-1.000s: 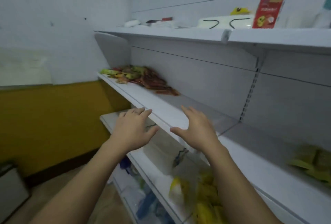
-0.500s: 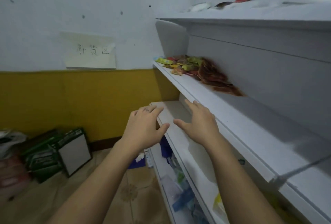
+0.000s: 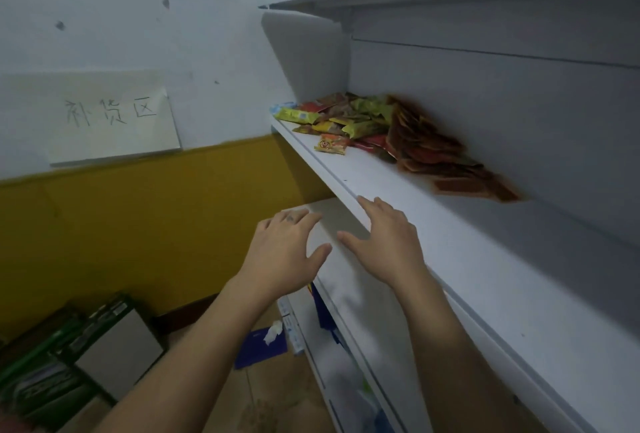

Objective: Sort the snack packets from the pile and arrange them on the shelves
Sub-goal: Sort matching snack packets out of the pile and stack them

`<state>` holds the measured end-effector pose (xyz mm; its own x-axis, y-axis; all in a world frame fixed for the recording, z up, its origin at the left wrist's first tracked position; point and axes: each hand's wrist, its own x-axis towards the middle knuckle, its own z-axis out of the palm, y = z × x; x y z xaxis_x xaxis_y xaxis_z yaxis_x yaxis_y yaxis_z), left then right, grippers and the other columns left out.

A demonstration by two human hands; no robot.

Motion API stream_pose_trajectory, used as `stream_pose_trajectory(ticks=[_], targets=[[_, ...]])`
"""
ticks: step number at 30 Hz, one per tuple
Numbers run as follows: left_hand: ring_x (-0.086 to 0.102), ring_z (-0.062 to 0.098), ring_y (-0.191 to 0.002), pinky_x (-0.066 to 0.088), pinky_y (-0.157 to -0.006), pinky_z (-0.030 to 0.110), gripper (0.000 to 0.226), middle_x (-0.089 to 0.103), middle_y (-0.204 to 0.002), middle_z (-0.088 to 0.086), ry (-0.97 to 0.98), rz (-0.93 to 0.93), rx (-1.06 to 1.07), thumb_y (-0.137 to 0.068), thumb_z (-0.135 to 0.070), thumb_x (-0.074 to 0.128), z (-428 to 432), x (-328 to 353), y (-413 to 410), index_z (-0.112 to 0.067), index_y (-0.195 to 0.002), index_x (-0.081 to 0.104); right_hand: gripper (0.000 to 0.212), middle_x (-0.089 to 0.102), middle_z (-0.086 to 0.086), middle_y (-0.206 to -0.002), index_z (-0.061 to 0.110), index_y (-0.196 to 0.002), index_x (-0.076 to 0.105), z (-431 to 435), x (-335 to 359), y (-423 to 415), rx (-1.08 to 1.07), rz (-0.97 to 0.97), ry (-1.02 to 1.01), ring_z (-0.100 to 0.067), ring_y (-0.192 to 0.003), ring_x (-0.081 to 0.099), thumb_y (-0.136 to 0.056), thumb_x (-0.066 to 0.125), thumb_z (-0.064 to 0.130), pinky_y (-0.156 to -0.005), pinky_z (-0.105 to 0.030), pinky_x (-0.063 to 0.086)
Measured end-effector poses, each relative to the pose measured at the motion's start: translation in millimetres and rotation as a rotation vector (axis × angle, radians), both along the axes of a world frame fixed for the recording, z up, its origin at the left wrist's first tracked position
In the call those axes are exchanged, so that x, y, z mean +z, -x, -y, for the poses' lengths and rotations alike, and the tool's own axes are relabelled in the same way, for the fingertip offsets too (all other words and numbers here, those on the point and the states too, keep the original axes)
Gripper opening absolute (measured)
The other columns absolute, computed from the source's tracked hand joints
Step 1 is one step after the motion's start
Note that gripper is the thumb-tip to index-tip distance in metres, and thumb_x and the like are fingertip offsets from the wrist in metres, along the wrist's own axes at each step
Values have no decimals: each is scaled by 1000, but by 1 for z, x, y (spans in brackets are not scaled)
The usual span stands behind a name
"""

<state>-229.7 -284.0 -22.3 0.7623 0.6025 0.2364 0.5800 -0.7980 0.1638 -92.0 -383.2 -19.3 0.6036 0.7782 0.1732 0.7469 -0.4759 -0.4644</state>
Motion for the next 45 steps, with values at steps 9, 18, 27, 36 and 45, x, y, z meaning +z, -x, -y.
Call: stream_pose_trajectory(ticks=[9, 18, 27, 36, 45], targets=[[31, 17, -142, 26, -113, 38, 60, 38, -155, -5, -34, 0, -58, -96, -57, 43, -94, 9, -73, -31, -150, 34, 75, 25, -5, -160, 27, -153, 27, -89, 7, -61, -13, 6, -5, -25, -146, 23, -91, 57, 56, -116, -41, 23], [30, 17, -143, 25, -114, 38, 62, 38, -155, -4, -8, 50, -165, -96, -57, 45, -181, 5, -131, -30, -150, 34, 74, 30, -3, -159, 29, -152, 32, -159, 1, -109, -116, 64, 41, -23, -146, 25, -88, 58, 57, -117, -41, 25], [38, 22, -136, 35, -108, 42, 61, 45, -149, -2, 53, 49, -371, -94, -57, 48, -315, -12, -214, -30, -147, 38, 60, 51, 1, -144, 29, -143, 45, -262, 16, -161, -271, 75, 183, -21, -131, 47, -89, 62, 49, -102, -35, 41], [49, 23, -113, 38, -92, 38, 35, 55, -117, -1, 117, 1, -512, -97, -57, 37, -380, -27, -282, -33, -112, 58, 26, 73, 3, -100, 34, -113, 69, -330, -2, -184, -483, 21, 82, -19, -99, 64, -95, 51, 39, -75, -30, 46], [42, 17, -113, 26, -91, 32, 47, 50, -118, -8, 224, 173, -535, -86, -47, 20, -386, -56, -284, -33, -112, 56, 35, 70, -1, -112, 28, -129, 57, -361, -18, -182, -557, -52, -106, -23, -106, 61, -95, 52, 24, -83, -33, 47]])
